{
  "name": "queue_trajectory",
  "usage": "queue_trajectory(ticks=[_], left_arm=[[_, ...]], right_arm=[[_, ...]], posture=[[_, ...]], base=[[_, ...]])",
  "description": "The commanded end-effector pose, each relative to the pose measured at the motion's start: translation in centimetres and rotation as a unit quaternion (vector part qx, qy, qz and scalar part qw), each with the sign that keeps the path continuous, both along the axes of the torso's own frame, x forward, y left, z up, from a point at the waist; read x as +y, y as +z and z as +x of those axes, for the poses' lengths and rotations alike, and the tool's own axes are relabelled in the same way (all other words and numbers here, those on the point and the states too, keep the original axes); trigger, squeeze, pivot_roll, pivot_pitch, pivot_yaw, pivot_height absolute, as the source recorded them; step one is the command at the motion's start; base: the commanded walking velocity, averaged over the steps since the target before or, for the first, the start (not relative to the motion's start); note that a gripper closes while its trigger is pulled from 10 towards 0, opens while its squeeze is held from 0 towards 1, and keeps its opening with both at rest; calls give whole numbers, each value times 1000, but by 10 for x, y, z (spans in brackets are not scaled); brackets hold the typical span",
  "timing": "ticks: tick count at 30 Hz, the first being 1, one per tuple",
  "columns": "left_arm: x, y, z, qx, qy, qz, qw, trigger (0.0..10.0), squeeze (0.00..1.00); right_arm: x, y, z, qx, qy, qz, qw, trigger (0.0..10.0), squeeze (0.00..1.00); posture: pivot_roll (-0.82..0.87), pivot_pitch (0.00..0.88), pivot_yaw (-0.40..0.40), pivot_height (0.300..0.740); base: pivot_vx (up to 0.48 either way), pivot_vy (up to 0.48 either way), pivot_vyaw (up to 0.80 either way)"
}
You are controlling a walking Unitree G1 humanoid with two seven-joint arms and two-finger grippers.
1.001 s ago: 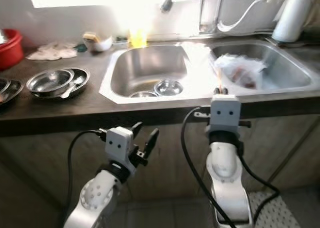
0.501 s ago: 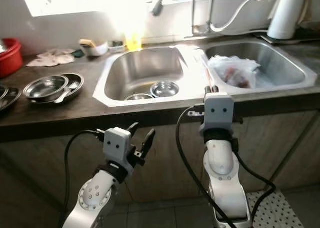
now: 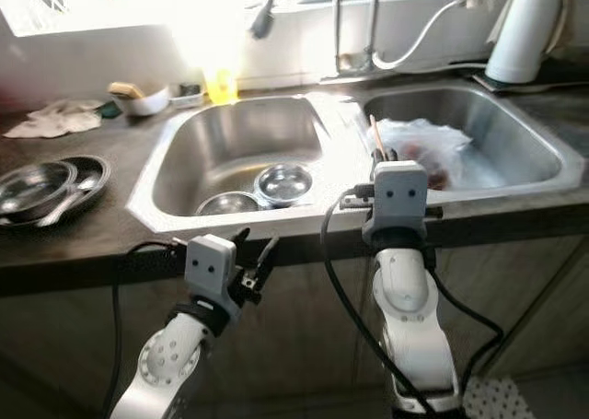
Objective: Kitchen organization
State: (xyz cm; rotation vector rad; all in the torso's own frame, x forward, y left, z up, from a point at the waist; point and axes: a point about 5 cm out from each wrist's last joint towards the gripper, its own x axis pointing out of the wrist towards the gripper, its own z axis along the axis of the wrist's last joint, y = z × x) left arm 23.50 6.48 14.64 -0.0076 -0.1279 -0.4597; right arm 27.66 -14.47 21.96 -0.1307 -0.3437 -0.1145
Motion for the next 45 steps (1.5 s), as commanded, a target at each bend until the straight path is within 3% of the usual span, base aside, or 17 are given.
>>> queue_trajectory(ticks=[1,15,21,25,30,45], left_arm=[[9,0,1,-1,15,3,1000,10000,0],[9,0,1,2,27,2,1000,10000,0],[8,0,-1,2,26,1,1000,10000,0],[8,0,-2,3,27,1,1000,10000,0],[11,-1,-5,6,28,4,1000,10000,0],[25,3,-12,4,36,21,999,10000,0]], right_arm=[[13,6,1,-8,33,7,999,10000,0],[24,11,13,-10,93,-53,994,10000,0],[20,11,38,25,80,-56,995,10000,0],[14,10,53,53,71,-35,995,10000,0],[6,8,66,86,59,-45,993,10000,0],[1,-13,111,202,66,-47,976,10000,0]], posture=[[38,65,20,740],[40,67,5,740],[45,75,1,740],[49,78,-1,740],[57,94,-4,740],[90,188,-2,740]], base=[[416,0,0],[68,96,114],[0,0,778],[0,0,0],[0,0,0],[0,0,0]])
